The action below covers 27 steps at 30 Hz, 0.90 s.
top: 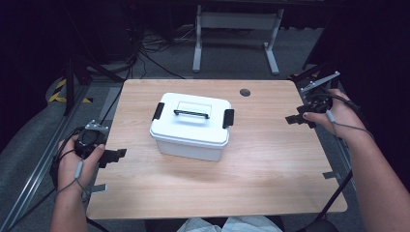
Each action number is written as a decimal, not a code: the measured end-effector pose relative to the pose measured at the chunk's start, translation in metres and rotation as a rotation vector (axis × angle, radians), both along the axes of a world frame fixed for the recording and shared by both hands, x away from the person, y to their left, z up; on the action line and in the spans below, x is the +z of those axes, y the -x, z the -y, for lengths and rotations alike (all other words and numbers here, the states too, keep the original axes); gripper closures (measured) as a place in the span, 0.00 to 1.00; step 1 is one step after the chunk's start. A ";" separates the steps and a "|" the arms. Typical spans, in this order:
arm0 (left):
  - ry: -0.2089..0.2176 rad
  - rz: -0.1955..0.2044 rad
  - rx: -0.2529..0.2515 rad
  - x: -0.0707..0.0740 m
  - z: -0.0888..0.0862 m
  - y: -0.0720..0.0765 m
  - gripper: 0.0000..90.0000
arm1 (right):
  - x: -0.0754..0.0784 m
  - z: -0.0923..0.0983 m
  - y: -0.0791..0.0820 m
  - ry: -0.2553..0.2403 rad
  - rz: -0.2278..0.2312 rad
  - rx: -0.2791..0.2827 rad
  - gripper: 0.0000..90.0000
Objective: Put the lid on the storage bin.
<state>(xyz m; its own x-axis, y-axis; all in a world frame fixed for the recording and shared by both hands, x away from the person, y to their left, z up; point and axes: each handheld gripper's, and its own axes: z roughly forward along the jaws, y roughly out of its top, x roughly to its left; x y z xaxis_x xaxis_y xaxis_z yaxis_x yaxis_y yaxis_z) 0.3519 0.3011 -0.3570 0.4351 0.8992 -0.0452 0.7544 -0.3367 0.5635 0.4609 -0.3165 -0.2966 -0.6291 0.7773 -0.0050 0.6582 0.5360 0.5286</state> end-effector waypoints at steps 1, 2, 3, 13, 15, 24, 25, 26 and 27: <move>0.000 -0.003 0.004 -0.001 0.000 0.000 0.21 | -0.005 0.002 0.000 -0.003 -0.003 0.001 0.38; -0.001 -0.006 0.009 -0.002 0.000 0.000 0.21 | -0.011 0.004 0.000 -0.007 -0.003 -0.003 0.38; -0.001 -0.013 0.007 -0.003 0.001 0.000 0.21 | -0.016 0.006 0.001 -0.015 -0.009 -0.012 0.38; -0.009 -0.031 0.002 -0.007 0.006 -0.005 0.22 | -0.052 0.007 0.001 -0.005 0.011 -0.024 0.36; -0.015 -0.032 0.003 -0.008 0.008 -0.005 0.22 | -0.058 0.006 0.003 -0.018 0.022 -0.031 0.36; -0.021 -0.057 -0.014 -0.017 0.020 -0.012 0.22 | -0.092 -0.002 0.009 -0.075 0.003 -0.050 0.36; -0.026 -0.064 -0.017 -0.017 0.021 -0.012 0.22 | -0.095 -0.003 0.009 -0.074 0.002 -0.049 0.36; -0.032 -0.066 -0.023 -0.018 0.022 -0.013 0.22 | -0.097 -0.004 0.009 -0.068 -0.003 -0.053 0.36; -0.036 -0.066 -0.021 -0.019 0.023 -0.014 0.22 | -0.099 -0.005 0.009 -0.058 -0.008 -0.052 0.36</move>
<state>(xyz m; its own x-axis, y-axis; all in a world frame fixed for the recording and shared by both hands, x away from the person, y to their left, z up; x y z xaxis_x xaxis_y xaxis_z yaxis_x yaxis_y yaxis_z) 0.3654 0.2786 -0.3758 0.4514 0.8913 -0.0423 0.7821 -0.3724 0.4997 0.4520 -0.3119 -0.3952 -0.5878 0.8077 0.0457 0.6886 0.4699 0.5523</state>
